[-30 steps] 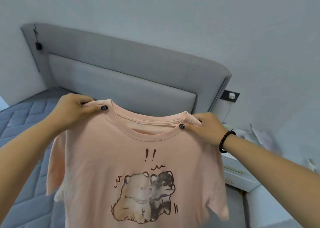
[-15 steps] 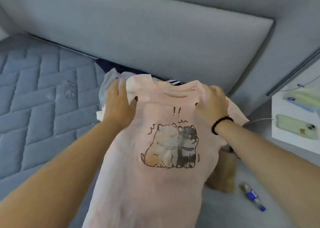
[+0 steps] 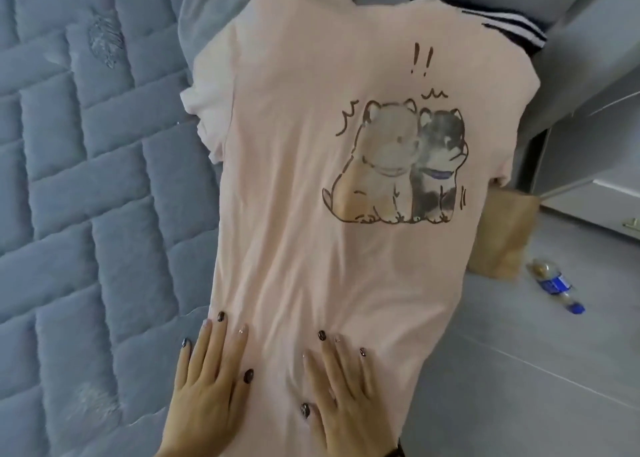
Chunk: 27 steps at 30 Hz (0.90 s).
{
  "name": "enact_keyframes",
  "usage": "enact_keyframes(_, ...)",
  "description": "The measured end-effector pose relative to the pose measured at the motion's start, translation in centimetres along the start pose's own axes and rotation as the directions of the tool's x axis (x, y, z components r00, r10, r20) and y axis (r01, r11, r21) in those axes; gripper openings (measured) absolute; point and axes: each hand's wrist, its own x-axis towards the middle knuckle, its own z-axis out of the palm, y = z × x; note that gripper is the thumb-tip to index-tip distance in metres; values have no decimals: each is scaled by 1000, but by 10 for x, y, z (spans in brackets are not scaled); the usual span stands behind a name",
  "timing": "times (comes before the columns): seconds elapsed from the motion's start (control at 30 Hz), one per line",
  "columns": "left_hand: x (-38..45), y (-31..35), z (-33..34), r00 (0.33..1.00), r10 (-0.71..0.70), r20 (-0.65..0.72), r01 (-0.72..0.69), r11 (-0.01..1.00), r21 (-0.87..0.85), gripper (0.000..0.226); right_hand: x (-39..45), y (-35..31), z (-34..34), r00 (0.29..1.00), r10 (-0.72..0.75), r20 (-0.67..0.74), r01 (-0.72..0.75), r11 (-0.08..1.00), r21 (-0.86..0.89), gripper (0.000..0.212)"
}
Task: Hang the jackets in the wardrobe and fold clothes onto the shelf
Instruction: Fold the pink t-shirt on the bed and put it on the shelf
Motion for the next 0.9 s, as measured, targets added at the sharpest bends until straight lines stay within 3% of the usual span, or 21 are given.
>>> enact_keyframes(0.23, -44, -27, 17, 993, 105, -61, -107, 994, -27, 60, -41, -44, 30, 991, -127, -32, 122, 982, -141, 73)
enact_keyframes(0.47, -45, -34, 30, 978, 169, -123, -176, 983, -49, 66, -48, -52, 33, 988, -154, -12, 154, 987, -45, 84)
enact_keyframes(0.67, -47, -34, 33, 973, 171, -155, -183, 981, -64, 64, -50, -58, 35, 983, -180, -24, 178, 982, -60, 69)
enact_keyframes(0.8, -51, -36, 31, 960, 212, -182, -228, 971, -71, 75, -63, -69, 41, 982, -114, -151, 104, 992, -76, 42)
enact_keyframes(0.9, -58, -34, 26, 863, 464, -200, -480, 877, -36, 94, -75, -81, 36, 963, -85, -256, 23, 971, -236, 38)
